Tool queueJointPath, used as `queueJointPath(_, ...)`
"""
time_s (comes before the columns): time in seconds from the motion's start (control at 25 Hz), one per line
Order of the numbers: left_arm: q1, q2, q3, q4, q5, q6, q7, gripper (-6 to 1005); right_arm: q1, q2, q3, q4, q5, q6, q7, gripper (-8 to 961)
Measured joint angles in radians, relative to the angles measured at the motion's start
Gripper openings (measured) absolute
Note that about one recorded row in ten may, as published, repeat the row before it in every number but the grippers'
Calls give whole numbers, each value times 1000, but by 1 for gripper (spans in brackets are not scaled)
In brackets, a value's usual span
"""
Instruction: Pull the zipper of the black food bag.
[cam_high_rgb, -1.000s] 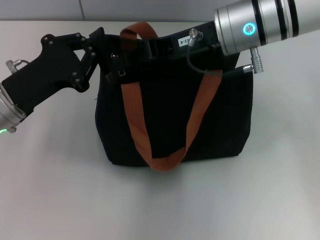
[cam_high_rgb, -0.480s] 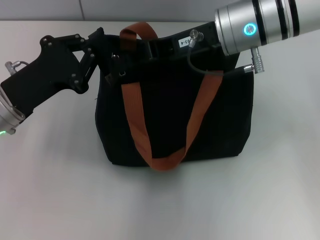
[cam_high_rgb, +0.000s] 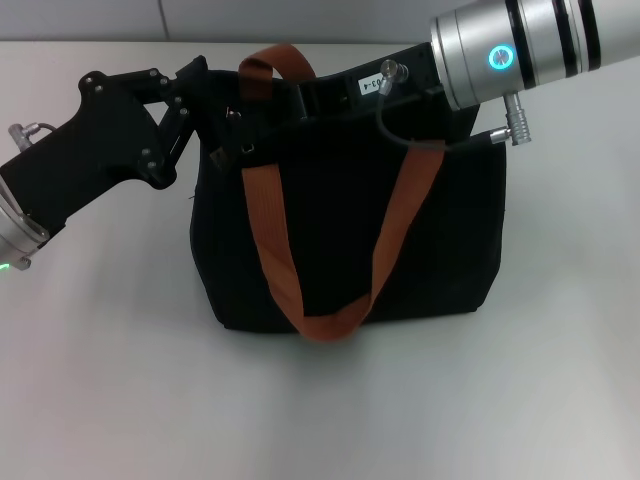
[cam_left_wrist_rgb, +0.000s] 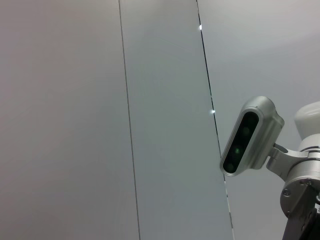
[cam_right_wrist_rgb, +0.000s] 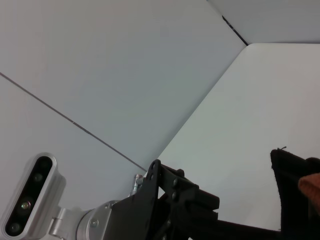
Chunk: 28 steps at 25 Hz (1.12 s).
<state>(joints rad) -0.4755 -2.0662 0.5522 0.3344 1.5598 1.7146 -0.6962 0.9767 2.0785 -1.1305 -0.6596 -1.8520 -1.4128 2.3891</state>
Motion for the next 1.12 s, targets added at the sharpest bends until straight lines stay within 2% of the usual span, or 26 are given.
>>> queueJointPath(0.36,-1,0,0,-1,0,2,0,25,6,0,0,-2,5,-2,3,-1)
queueJointPath(1.0,-7,0,0,-4,1,6,0,25,25,1,-21,5,0,21,15,83)
queueJointPath(1.12,-8,-1,0,-4,1,6,0,25,30,2,-29,7,-1,31,17,62)
